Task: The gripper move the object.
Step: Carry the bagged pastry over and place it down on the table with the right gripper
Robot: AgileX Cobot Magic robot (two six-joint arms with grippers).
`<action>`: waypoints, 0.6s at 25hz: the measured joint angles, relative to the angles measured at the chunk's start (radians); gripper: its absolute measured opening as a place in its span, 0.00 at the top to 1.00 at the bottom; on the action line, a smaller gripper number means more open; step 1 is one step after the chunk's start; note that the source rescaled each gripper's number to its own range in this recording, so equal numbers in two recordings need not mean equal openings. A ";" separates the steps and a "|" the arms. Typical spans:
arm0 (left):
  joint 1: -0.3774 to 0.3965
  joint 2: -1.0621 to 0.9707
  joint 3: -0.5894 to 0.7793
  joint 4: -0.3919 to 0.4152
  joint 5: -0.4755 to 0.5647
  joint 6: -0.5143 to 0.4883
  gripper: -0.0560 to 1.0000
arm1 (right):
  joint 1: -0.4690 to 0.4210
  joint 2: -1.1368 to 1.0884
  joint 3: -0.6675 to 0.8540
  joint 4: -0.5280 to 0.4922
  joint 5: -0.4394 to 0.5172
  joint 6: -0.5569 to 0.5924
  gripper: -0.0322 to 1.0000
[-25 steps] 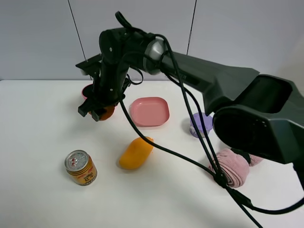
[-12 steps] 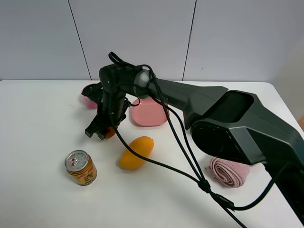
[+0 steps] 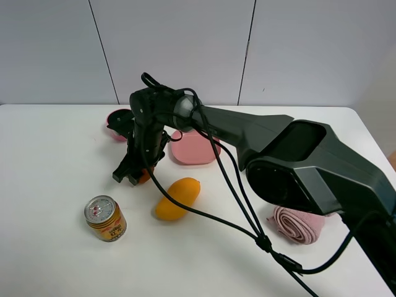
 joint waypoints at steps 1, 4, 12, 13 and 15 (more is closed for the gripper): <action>0.000 0.000 0.000 0.000 0.000 0.000 0.00 | 0.000 0.008 0.000 0.000 0.000 0.000 0.97; 0.000 0.000 0.000 0.000 0.000 -0.005 0.00 | 0.000 0.017 -0.002 0.000 -0.002 -0.003 0.97; 0.000 0.000 0.000 0.000 0.000 -0.005 0.00 | 0.000 0.018 -0.002 0.027 -0.018 -0.004 0.93; 0.000 0.000 0.000 0.000 0.000 -0.005 0.00 | 0.000 0.018 -0.002 0.031 -0.020 -0.004 0.77; 0.000 0.000 0.000 0.000 0.000 -0.005 0.00 | 0.001 0.014 -0.002 0.034 -0.022 0.009 0.37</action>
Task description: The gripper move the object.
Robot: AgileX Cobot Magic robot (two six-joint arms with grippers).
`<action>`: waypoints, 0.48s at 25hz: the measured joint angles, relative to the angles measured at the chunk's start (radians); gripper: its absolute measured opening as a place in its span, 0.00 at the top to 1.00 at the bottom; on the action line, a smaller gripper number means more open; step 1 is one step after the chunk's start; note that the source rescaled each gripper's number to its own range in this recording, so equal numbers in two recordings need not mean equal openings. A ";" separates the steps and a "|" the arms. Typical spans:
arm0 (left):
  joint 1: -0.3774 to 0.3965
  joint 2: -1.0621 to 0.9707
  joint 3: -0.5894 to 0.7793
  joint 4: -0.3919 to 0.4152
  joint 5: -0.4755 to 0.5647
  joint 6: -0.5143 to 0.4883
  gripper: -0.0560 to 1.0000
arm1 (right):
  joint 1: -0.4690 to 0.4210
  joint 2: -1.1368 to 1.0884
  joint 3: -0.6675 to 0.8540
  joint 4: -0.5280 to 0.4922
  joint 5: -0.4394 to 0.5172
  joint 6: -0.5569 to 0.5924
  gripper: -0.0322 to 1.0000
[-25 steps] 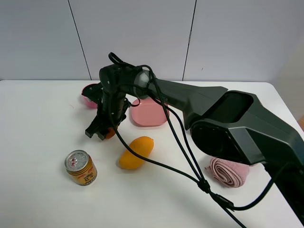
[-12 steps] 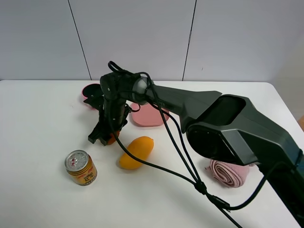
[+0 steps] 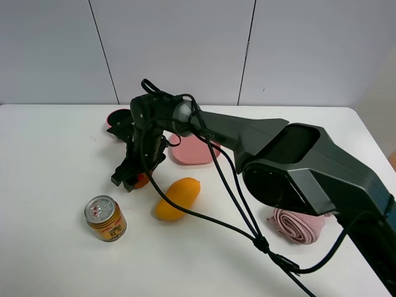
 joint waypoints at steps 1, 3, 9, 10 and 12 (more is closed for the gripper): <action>0.000 0.000 0.000 0.000 0.000 0.000 0.00 | 0.000 -0.005 0.000 -0.002 0.001 0.016 0.22; 0.000 0.000 0.000 0.000 0.000 0.000 0.00 | 0.000 -0.028 0.000 -0.007 0.014 0.051 0.07; 0.000 0.000 0.000 0.000 0.000 0.005 0.00 | 0.001 -0.247 0.001 -0.021 0.122 0.074 0.00; 0.000 0.000 0.000 0.000 0.000 0.005 0.00 | 0.001 -0.303 0.001 -0.021 0.126 0.075 0.00; 0.000 0.000 0.000 0.000 0.000 0.005 0.00 | -0.001 -0.417 0.001 -0.032 0.111 0.080 0.00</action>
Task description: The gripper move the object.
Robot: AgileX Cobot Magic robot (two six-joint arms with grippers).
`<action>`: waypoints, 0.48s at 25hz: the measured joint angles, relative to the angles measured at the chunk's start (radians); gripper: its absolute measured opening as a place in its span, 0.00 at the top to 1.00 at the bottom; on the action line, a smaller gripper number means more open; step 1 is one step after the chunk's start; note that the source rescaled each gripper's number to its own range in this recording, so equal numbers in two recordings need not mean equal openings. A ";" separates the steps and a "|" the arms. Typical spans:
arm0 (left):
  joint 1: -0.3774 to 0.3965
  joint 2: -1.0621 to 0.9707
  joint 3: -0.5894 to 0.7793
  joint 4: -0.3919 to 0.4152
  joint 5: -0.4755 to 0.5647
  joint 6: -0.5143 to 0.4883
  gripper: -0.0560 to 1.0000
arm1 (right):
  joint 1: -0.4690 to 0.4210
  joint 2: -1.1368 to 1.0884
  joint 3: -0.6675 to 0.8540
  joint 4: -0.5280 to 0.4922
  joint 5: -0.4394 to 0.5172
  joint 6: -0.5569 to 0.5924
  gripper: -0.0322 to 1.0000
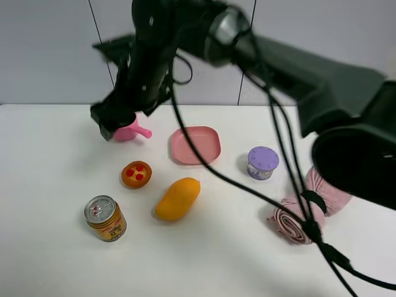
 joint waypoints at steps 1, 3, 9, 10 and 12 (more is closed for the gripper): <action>0.000 0.000 0.000 0.000 0.000 0.000 0.00 | -0.001 -0.061 0.000 -0.016 -0.016 0.010 0.00; 0.000 0.000 0.000 0.000 0.000 0.000 0.00 | -0.011 -0.178 0.000 -0.088 -0.038 0.038 0.00; 0.000 0.000 0.000 0.000 0.000 -0.005 0.00 | -0.060 -0.452 -0.001 -0.459 -0.020 0.122 0.00; 0.000 0.000 0.000 0.000 0.000 -0.005 0.00 | -0.062 -0.495 -0.001 -0.506 -0.008 0.124 0.00; 0.000 0.000 0.000 0.000 0.000 -0.005 0.00 | -0.062 -0.572 -0.001 -0.556 0.040 0.127 0.00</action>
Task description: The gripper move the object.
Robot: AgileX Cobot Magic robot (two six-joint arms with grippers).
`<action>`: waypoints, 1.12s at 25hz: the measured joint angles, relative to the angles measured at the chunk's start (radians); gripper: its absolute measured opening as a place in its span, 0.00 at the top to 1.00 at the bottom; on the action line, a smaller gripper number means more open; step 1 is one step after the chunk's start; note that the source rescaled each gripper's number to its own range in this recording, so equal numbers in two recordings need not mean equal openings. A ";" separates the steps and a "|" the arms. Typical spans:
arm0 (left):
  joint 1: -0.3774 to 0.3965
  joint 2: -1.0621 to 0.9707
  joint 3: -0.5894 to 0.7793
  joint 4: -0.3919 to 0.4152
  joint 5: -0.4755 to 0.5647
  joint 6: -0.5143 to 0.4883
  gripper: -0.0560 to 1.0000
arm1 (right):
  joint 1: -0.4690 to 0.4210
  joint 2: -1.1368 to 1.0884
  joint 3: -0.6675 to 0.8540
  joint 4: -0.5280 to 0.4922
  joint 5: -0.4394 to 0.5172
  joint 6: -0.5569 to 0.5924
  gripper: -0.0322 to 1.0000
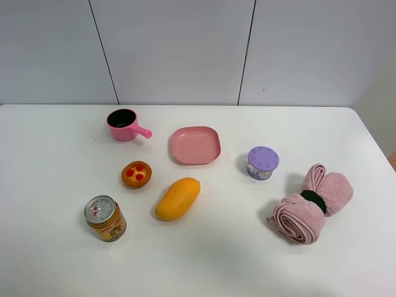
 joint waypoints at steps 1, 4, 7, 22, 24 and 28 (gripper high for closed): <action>0.000 0.000 0.000 0.000 0.000 0.000 0.00 | 0.000 -0.040 -0.001 -0.019 0.030 0.000 0.00; 0.000 0.000 0.000 0.000 0.000 0.000 0.00 | 0.000 -0.139 0.009 -0.068 0.057 -0.001 0.00; 0.000 0.000 0.000 0.000 0.000 0.000 0.00 | 0.000 -0.224 0.022 -0.077 0.066 -0.011 0.00; 0.000 0.000 0.000 0.000 0.000 0.000 0.00 | -0.149 -0.658 0.079 -0.051 0.066 -0.089 0.00; 0.000 0.000 0.000 0.000 0.000 0.000 0.00 | -0.294 -0.707 0.165 -0.041 0.066 -0.130 0.00; 0.000 0.000 0.000 0.000 0.000 0.000 0.00 | -0.466 -0.843 0.432 0.036 0.066 -0.165 0.00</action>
